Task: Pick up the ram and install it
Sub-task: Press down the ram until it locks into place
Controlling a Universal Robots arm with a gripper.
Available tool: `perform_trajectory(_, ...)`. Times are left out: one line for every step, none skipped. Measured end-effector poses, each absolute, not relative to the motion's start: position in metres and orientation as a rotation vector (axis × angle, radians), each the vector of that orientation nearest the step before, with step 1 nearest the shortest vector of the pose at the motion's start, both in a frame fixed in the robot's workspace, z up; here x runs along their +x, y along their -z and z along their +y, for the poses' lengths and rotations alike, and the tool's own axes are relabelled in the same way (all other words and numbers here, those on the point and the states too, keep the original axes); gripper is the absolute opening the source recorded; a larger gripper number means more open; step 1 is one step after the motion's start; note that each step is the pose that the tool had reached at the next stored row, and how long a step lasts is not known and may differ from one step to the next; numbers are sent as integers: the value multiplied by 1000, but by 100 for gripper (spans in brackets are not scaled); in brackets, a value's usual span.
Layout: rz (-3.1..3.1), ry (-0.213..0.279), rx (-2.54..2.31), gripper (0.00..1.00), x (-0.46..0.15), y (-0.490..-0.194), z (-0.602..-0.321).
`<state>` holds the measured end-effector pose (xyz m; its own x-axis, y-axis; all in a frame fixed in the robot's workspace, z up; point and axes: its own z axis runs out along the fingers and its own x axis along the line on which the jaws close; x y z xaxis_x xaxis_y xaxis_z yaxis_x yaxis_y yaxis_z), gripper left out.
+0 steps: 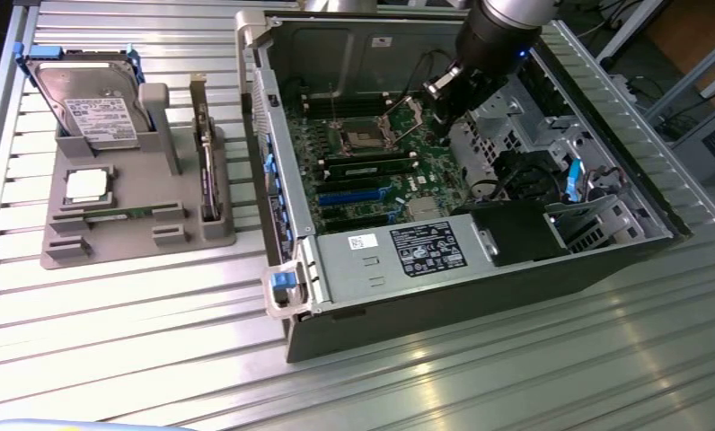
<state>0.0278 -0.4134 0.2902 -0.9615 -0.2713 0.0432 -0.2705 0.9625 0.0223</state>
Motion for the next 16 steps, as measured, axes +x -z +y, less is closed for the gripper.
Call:
perform_trajectory(-3071, 26, 394, 10, 28, -290, -413)
perform_trajectory(-3074, 26, 371, 10, 28, -290, -413)
perform_trajectory(-3078, 27, 334, 10, 28, -290, -413)
perform_trajectory(-3083, 28, 287, 10, 27, -290, -413)
perform_trajectory(-3087, 29, 246, 10, 27, -290, -413)
perform_trajectory(-3089, 30, 218, 10, 27, -290, -413)
perform_trajectory(-3091, 31, 188, 10, 27, -290, -413)
perform_trajectory(-3092, 31, 174, 10, 27, -290, -413)
perform_trajectory(-3093, 31, 156, 10, 27, -290, -413)
perform_trajectory(-3095, 32, 126, 10, 27, -290, -413)
perform_trajectory(-3096, 33, 96, 10, 27, -290, -413)
perform_trajectory(-3097, 33, 76, 10, 27, -290, -413)
perform_trajectory(-3097, 33, 56, 10, 27, -290, -413)
perform_trajectory(-3098, 34, 24, 10, 27, -290, -413)
perform_trajectory(-3098, 35, 2, 10, 27, -290, -413)
perform_trajectory(-3098, 35, -14, 10, 27, -290, -413)
